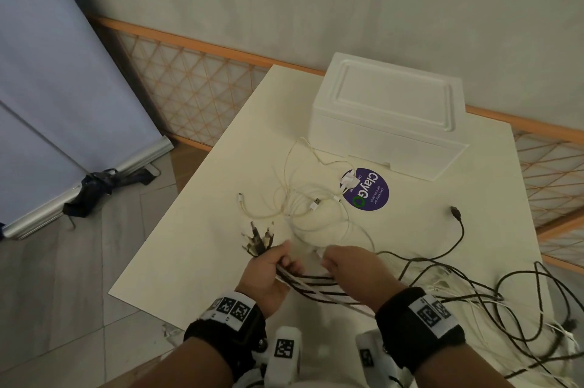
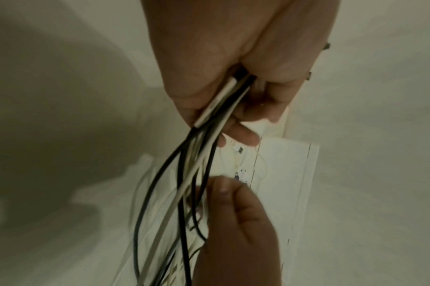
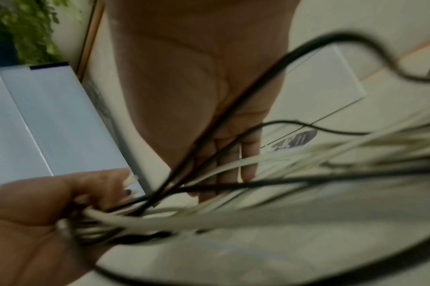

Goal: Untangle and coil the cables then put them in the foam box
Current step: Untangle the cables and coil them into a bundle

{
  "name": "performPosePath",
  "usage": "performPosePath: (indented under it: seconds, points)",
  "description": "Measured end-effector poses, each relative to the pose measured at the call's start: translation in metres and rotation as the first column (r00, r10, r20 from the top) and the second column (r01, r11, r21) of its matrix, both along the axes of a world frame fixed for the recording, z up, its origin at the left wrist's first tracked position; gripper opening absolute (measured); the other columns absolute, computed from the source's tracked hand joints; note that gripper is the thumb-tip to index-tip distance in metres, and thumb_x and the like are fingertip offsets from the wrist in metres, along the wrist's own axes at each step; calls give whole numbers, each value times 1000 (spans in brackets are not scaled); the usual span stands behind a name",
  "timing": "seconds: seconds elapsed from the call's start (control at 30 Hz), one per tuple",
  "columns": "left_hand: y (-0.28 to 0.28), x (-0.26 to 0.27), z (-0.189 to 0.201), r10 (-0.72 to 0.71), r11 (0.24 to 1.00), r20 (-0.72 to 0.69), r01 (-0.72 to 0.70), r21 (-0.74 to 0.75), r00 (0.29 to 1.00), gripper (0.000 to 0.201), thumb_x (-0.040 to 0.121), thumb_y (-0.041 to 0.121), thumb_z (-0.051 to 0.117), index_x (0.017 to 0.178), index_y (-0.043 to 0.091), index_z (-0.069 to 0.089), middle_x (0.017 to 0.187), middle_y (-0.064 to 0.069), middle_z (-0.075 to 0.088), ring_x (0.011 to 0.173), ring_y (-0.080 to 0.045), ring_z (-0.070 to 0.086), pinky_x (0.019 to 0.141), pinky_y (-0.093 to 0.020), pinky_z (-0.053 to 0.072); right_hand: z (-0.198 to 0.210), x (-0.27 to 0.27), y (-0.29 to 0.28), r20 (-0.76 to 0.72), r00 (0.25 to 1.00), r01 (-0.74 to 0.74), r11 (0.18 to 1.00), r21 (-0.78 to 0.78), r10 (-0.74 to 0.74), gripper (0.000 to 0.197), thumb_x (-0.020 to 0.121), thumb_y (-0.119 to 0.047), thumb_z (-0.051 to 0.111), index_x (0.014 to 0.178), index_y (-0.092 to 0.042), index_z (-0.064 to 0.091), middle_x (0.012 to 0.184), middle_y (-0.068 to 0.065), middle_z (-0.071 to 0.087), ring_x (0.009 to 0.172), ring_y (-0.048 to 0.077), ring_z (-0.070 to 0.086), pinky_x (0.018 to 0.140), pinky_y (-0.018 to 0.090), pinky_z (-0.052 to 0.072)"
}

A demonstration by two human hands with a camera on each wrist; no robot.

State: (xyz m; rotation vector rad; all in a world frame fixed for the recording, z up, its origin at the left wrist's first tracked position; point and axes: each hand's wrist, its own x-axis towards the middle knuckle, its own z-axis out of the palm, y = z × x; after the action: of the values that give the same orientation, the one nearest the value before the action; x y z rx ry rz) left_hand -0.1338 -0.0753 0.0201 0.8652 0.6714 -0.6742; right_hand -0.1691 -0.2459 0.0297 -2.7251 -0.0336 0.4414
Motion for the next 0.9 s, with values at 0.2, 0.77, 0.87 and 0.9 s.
performPosePath:
  seconds: [0.2, 0.77, 0.87, 0.9]
  points:
    - [7, -6, -9, 6, 999, -112, -1, 46, 994, 55, 93, 32, 59, 44, 19, 38, 43, 4, 24, 32, -12, 26, 42, -28, 42, -16, -2, -35, -85, 985, 143, 986, -85, -151, 16, 92, -30, 51, 104, -21, 58, 102, 3, 65, 96, 22, 59, 76, 29, 42]
    - [-9, 7, 4, -128, 991, 144, 123, 43, 981, 18, 92, 17, 59, 105, 7, 69, 93, -2, 69, 42, -8, 36, 50, -25, 39, 19, 31, 17, 87, 996, 3, 992, 129, -14, 25, 100, -38, 38, 105, -15, 46, 86, 7, 62, 76, 28, 57, 62, 31, 34]
    - [-13, 8, 7, -85, 996, 197, 84, 9, 977, 22, 85, 20, 64, 103, 8, 68, 84, 0, 66, 45, -9, 36, 53, -26, 40, 26, 29, 22, 118, 993, 8, 989, 147, -26, 26, 98, -41, 41, 106, -18, 49, 91, 6, 65, 84, 27, 60, 64, 31, 36]
    - [-13, 9, 7, -61, 998, 202, 63, -1, 978, 19, 85, 21, 63, 98, 8, 68, 82, -1, 65, 46, -9, 37, 52, -26, 40, 27, 27, 20, 124, 992, -3, 993, 121, -12, 28, 97, -43, 42, 106, -19, 51, 92, 5, 65, 86, 25, 60, 67, 32, 38]
